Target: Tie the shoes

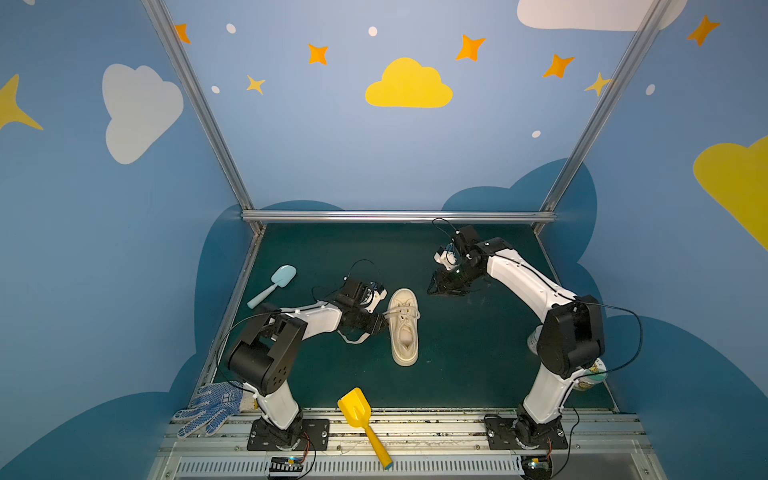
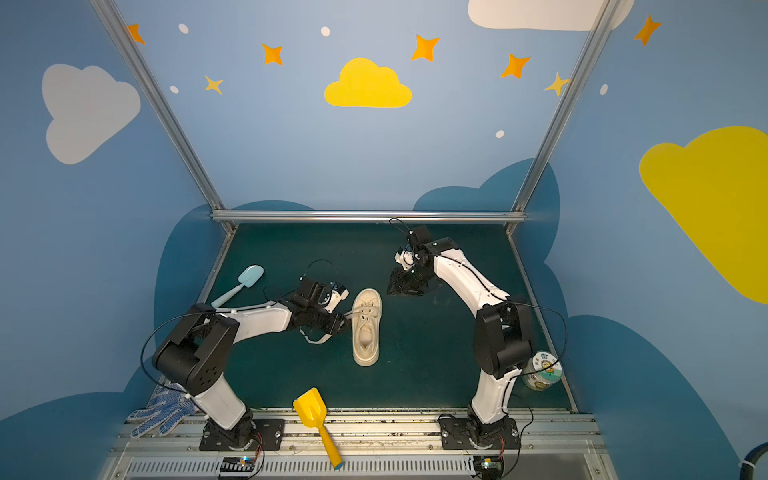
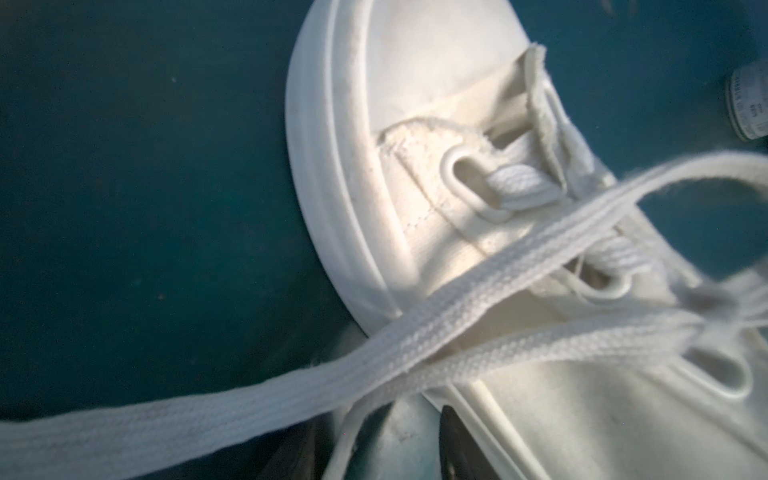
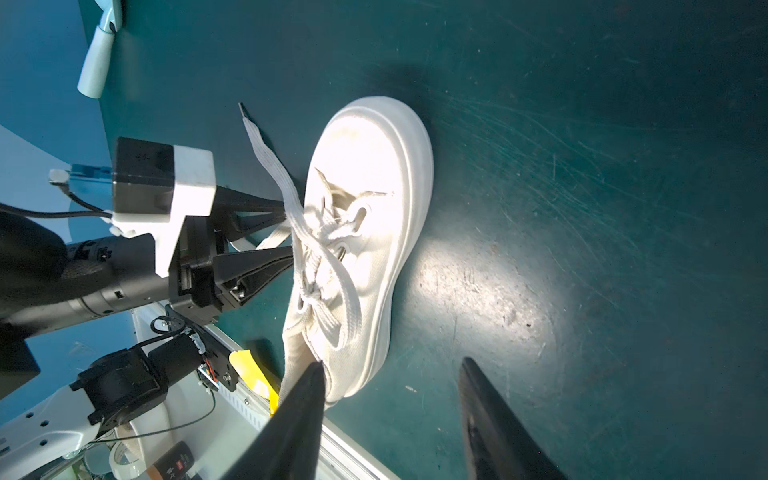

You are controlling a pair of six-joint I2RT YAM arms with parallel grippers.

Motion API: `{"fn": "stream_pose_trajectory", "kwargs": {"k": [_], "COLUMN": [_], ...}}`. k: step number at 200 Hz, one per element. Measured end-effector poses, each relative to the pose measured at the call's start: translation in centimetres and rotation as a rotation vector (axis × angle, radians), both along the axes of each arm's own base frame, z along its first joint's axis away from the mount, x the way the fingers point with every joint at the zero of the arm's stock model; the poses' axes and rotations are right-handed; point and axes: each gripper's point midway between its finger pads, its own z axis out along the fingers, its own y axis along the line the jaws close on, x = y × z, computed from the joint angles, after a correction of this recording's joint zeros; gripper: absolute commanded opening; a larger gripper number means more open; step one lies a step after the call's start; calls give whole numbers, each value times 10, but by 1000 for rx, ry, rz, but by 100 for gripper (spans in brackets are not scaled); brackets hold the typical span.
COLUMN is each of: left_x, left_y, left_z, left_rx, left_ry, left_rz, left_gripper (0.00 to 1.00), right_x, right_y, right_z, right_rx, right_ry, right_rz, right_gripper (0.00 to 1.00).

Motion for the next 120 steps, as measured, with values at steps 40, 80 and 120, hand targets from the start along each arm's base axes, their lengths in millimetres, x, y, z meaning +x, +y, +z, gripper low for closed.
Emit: {"fn": "stream_pose_trajectory", "kwargs": {"k": [40, 80, 120], "left_x": [-14, -19, -16], "left_y": [3, 0, -12], "left_z": [-2, 10, 40], "left_rx": [-15, -31, -45], "left_ry": [2, -14, -60], "left_rz": [-14, -28, -57], "left_gripper": [18, 8, 7], "right_x": [0, 0, -3], "right_y": [0, 0, 0], "right_z": [2, 2, -3], "right_rx": [7, 10, 11], "right_ry": [0, 1, 12], "right_rz": [-1, 0, 1], "right_gripper": [50, 48, 47]}}
